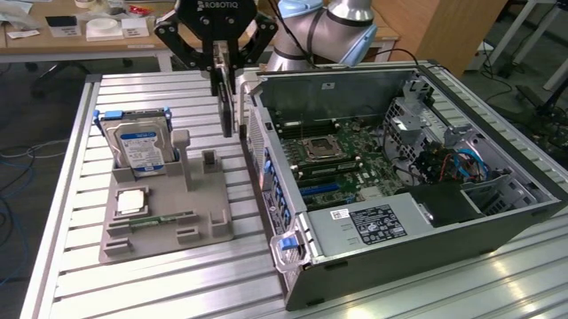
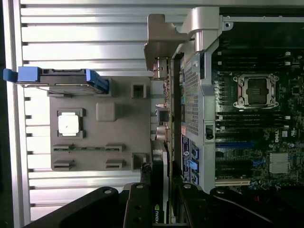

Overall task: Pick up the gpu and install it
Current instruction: 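Pick up the gpu and move the gpu toward the slot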

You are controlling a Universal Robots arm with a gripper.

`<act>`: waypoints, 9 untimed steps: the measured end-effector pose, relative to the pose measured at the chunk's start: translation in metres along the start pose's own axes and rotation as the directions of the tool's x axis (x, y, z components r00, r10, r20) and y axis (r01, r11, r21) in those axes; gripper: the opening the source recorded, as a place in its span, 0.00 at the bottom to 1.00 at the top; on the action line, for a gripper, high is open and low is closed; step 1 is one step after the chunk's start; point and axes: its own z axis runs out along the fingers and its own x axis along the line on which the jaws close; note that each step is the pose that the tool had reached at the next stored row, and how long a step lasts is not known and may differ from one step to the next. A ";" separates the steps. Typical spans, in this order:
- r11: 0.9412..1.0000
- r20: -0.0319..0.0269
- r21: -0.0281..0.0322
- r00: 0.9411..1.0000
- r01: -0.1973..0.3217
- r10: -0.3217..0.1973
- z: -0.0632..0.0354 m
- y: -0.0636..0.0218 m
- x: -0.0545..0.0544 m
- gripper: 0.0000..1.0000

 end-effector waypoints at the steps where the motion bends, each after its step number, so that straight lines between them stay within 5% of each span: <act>1: 1.000 0.000 0.000 1.000 0.000 0.000 0.0002 0.0001 -0.003 0.27; 9: 1.000 0.000 -0.003 1.000 0.000 0.000 0.0010 0.0015 -0.035 0.27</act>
